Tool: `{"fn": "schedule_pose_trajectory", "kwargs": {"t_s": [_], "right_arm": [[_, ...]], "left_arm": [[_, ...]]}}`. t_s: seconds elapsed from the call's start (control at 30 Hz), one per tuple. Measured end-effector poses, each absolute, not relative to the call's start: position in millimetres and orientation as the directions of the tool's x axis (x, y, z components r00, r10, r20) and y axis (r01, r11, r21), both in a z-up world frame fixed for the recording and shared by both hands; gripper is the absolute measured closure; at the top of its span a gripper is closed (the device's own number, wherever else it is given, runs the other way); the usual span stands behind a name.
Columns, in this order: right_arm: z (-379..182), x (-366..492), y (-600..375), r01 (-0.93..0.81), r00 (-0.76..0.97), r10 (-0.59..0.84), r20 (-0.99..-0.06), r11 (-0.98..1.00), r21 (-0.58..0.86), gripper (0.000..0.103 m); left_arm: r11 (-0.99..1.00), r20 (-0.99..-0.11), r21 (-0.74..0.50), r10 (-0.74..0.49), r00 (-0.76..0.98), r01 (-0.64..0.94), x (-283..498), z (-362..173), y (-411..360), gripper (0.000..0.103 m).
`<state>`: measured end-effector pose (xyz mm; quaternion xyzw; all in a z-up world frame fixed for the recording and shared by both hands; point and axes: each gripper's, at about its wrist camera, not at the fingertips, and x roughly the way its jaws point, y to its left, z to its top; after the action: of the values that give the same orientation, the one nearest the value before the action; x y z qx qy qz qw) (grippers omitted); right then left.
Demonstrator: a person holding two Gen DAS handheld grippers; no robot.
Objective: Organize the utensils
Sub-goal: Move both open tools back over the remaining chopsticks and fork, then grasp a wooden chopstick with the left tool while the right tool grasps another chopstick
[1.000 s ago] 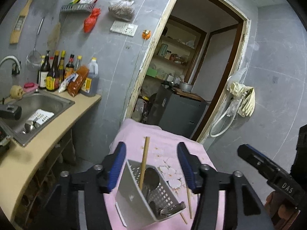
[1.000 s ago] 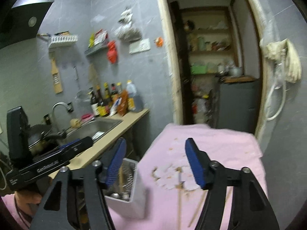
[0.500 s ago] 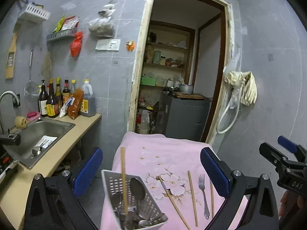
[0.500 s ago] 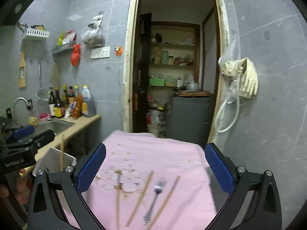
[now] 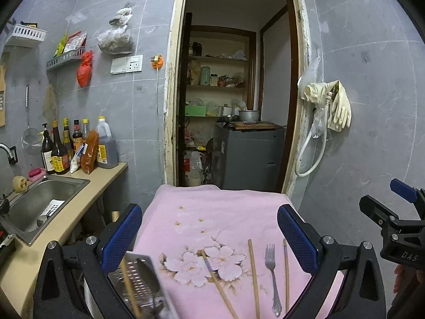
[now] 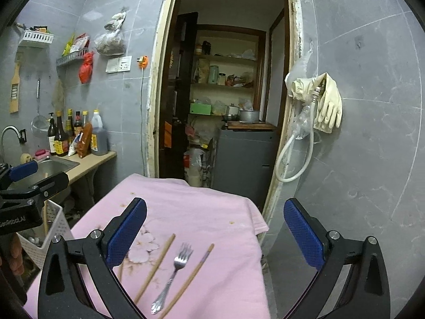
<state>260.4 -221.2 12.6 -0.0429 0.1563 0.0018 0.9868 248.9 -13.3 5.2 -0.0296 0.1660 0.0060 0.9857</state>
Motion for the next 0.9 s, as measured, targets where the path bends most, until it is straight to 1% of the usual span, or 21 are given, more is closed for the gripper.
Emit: {"fn": "schedule_pose_trajectory", "kwargs": {"t_s": [0.13, 0.23, 0.5, 0.73, 0.9], "right_arm": [[5.9, 278.3, -236.3, -0.021, 0.947, -0.009, -0.320, 0.996, -0.090, 0.002], [-2.0, 290.6, -245.1, -0.021, 0.943, -0.012, -0.331, 0.995, -0.096, 0.002], [-33.0, 320.8, -265.4, -0.025, 0.928, -0.016, -0.372, 0.994, -0.105, 0.002], [-75.0, 347.9, -278.9, -0.031, 0.905, 0.005, -0.425, 0.998, -0.054, 0.002], [-109.6, 369.3, -283.6, -0.065, 0.877, 0.056, -0.477, 0.998, -0.002, 0.002]], "left_arm": [[0.998, -0.348, -0.061, 0.004, 0.937, -0.027, 263.1, -1.3, -29.7, 0.001], [0.998, -0.380, -0.064, 0.001, 0.925, -0.027, 276.2, -9.4, -41.4, 0.001], [0.997, -0.436, -0.051, 0.025, 0.900, -0.053, 309.6, -34.1, -64.3, 0.001], [0.997, -0.478, -0.019, 0.058, 0.877, -0.076, 338.1, -68.7, -78.9, 0.001], [0.998, -0.522, -0.008, 0.050, 0.852, -0.064, 361.5, -97.6, -81.0, 0.001]]}}
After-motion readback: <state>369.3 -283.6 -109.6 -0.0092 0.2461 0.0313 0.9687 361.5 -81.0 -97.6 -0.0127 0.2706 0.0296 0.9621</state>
